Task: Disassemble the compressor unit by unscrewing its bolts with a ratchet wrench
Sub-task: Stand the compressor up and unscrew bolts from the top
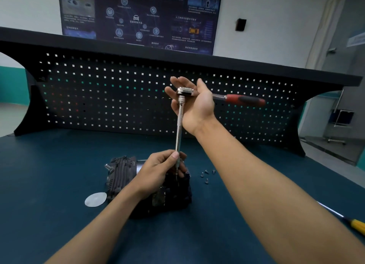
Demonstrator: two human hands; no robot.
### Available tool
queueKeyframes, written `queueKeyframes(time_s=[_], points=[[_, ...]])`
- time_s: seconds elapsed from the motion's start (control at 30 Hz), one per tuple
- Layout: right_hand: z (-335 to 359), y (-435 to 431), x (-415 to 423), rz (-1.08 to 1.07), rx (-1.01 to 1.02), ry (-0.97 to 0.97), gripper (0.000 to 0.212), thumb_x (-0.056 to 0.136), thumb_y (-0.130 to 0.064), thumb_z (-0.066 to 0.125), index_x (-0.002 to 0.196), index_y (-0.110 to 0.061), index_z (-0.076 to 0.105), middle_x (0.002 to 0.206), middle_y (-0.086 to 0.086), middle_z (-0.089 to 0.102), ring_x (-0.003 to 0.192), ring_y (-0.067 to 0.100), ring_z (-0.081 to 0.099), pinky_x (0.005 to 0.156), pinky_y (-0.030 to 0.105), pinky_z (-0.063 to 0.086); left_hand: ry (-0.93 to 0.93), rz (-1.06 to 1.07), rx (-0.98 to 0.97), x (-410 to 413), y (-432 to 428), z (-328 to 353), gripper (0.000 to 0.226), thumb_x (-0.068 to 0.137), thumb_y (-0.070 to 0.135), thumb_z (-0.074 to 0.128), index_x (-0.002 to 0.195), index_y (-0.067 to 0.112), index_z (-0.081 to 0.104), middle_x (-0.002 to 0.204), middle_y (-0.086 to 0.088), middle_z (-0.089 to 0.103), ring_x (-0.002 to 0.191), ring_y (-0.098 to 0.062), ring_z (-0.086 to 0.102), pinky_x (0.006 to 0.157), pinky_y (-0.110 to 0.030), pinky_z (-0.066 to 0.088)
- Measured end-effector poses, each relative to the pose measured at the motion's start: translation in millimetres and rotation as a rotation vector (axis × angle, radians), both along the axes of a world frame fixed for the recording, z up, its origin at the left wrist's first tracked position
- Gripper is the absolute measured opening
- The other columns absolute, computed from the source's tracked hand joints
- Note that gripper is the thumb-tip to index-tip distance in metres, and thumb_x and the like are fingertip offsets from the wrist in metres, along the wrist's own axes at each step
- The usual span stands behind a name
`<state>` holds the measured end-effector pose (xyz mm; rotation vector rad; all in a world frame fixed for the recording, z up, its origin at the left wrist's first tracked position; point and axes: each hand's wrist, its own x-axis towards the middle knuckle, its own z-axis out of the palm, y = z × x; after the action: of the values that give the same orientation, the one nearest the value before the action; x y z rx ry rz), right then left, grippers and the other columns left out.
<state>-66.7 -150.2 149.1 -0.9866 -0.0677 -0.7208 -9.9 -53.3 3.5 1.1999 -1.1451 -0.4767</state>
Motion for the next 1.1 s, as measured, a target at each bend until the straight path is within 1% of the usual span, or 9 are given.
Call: queueKeyframes(time_s=[0.13,0.3,0.5,0.63,0.73,0.77,0.87,1.0,1.1], points=[[-6.0,-19.5,-7.3,0.054,0.124,0.035,0.05,0.107,-0.045,0.028,0.094,-0.014,0.065,0.092,0.005,0.077,0.071,0.018,0.073,0.057,0.024,0.046,-0.01,0.013,-0.009,0.5,-2.9,-0.8,0.04,0.094,0.036,0.051,0.107,0.002,0.067,0.08,-0.008,0.071,0.071,-0.018,0.064,0.07,-0.025,0.054],[-10.6,-27.4,-8.5,-0.096,-0.044,0.137,0.047,0.106,-0.043,0.029,0.099,-0.015,0.066,0.095,0.005,0.077,0.07,0.021,0.072,0.057,0.026,0.048,-0.007,0.063,-0.028,0.7,-5.5,-3.0,0.037,0.092,0.035,0.055,0.103,0.002,0.07,0.077,-0.008,0.07,0.067,-0.019,0.063,0.067,-0.025,0.054],[-10.0,-12.7,-2.4,-0.599,-0.426,0.16,0.038,0.106,-0.041,0.041,0.093,-0.018,0.067,0.091,0.004,0.076,0.062,0.021,0.071,0.059,0.021,0.053,-0.029,0.145,-0.083,-4.0,-7.2,-4.2,0.031,0.088,0.033,0.059,0.094,0.005,0.072,0.071,-0.007,0.069,0.06,-0.017,0.063,0.061,-0.024,0.054],[-9.3,-4.0,4.7,-0.913,-0.712,0.092,0.037,0.106,-0.033,0.045,0.087,-0.014,0.071,0.083,0.002,0.073,0.077,0.016,0.069,0.072,0.039,0.057,-0.044,0.155,-0.087,-3.1,-5.9,-4.0,0.032,0.086,0.037,0.061,0.09,0.008,0.074,0.073,-0.008,0.071,0.062,-0.019,0.065,0.062,-0.026,0.055],[-10.4,4.4,5.1,-0.995,-0.868,0.105,0.034,0.104,-0.034,0.048,0.088,-0.015,0.071,0.069,-0.009,0.065,0.068,0.003,0.062,0.066,0.025,0.049,-0.045,0.146,-0.095,-2.3,-4.4,-5.1,0.03,0.087,0.038,0.063,0.088,0.011,0.074,0.076,-0.01,0.071,0.064,-0.02,0.066,0.063,-0.026,0.055],[-10.3,7.1,4.1,-1.008,-0.924,0.105,0.028,0.103,-0.031,0.051,0.089,-0.017,0.071,0.069,-0.01,0.063,0.07,0.005,0.062,0.066,0.028,0.049,-0.045,0.146,-0.094,-2.1,-4.2,-5.7,0.029,0.087,0.038,0.063,0.088,0.012,0.074,0.076,-0.01,0.071,0.064,-0.021,0.066,0.063,-0.026,0.055],[-10.2,15.7,3.2,-1.136,-1.152,0.033,0.018,0.097,-0.012,0.055,0.09,-0.01,0.071,0.081,0.002,0.069,0.081,0.023,0.062,0.066,0.035,0.048,-0.074,0.16,-0.092,-1.8,-4.0,-6.1,0.027,0.089,0.036,0.062,0.083,0.013,0.074,0.076,-0.01,0.071,0.065,-0.021,0.066,0.065,-0.027,0.056],[-7.9,29.3,9.6,-1.206,-1.355,0.096,0.019,0.1,-0.015,0.052,0.099,-0.011,0.07,0.095,-0.001,0.072,0.094,0.023,0.06,0.077,0.039,0.042,-0.131,0.178,-0.102,-1.7,-3.5,-6.3,0.032,0.092,0.037,0.059,0.076,0.013,0.071,0.077,-0.011,0.071,0.066,-0.023,0.067,0.067,-0.032,0.056],[-6.5,33.2,15.7,-1.276,-1.48,0.182,0.021,0.099,-0.013,0.051,0.108,-0.015,0.07,0.107,-0.005,0.071,0.106,0.02,0.057,0.084,0.038,0.038,-0.119,0.172,-0.108,-1.0,-3.4,-6.8,0.034,0.092,0.037,0.06,0.083,0.007,0.072,0.079,-0.013,0.071,0.068,-0.027,0.068,0.072,-0.04,0.057]])
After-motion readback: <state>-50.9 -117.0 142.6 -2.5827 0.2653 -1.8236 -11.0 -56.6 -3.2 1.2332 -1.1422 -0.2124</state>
